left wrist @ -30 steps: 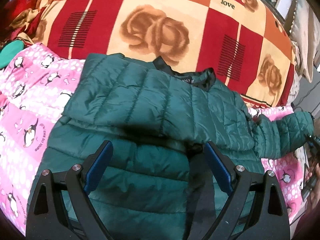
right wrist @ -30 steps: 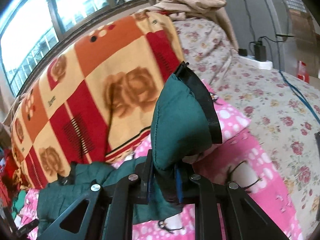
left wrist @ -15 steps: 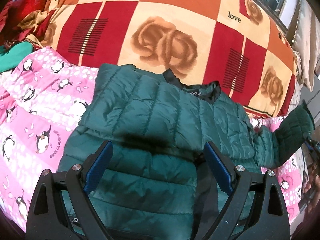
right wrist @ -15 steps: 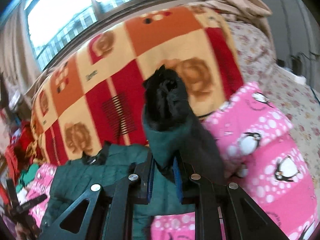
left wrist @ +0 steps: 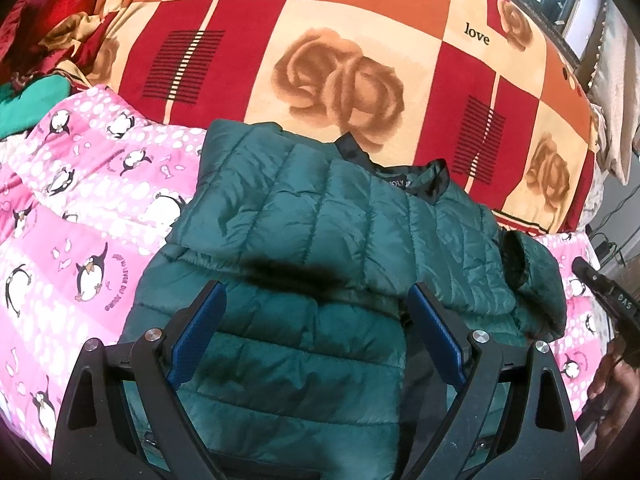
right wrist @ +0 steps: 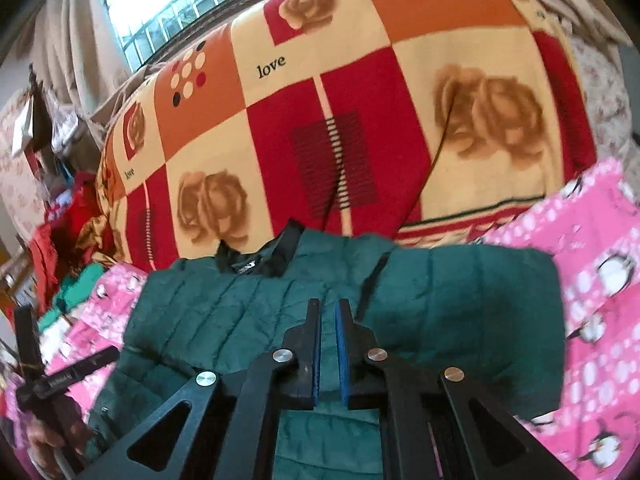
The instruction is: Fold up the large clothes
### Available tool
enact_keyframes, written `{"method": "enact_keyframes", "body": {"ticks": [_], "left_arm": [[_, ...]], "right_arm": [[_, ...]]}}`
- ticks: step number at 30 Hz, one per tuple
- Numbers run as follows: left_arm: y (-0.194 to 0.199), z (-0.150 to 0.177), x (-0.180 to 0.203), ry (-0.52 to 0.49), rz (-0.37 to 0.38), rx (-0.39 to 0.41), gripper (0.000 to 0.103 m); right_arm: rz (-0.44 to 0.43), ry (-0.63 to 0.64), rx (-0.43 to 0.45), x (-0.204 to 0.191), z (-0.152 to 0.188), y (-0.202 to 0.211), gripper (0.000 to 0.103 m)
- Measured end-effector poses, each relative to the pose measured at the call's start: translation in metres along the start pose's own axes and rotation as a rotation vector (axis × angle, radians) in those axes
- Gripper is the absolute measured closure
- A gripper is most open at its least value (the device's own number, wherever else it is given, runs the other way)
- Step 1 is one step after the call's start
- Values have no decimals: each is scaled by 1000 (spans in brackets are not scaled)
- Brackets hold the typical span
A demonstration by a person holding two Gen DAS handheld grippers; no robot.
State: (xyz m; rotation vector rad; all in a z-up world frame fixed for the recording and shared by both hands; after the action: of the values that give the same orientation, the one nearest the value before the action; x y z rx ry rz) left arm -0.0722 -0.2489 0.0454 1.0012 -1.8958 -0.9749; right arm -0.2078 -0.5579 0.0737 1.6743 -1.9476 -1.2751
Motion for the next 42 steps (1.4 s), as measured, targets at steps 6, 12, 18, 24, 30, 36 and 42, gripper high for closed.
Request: {"method": "enact_keyframes", "body": {"ticks": [6,12,18,24,30,36,42], "left_arm": [[-2,-1,-9,21,1,-1,11],[-9,0,-8,31,8,-13,11],[-13,1,0,14,10,-24,11],[-8,-2,-4,15,7,-15,11],[-4,-3,-19,59,15,-4,11],[4,-4,-18,68,35,11,11],[16,-8,-18,56,37,32,11]], "right_arm": [[52,-70,-65,32,11,-15,49],[67,-155,-88,66,24,-21,31],[201,15,-124,38,21,-49,19],[320,29,-171,51,16,-84,41],[93,-96,-110,57,9,-55,85],[-22,-58,-43,16,-5,-21,85],[-105,21,-21,-43,-16,-24,87]]}}
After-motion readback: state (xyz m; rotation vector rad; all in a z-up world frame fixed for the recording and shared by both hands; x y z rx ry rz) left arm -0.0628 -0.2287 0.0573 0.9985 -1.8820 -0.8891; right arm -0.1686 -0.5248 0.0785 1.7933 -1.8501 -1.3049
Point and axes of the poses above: each gripper's, at about its wrist camera, not at the fingertips, and y roughly against the way its jaws point, x to its right, z to its underside, the point moved 6 cm from there along -y, roughly the way its jaws point, and after that the axes turned 15 degrees about -x, right-handed, at the moved point
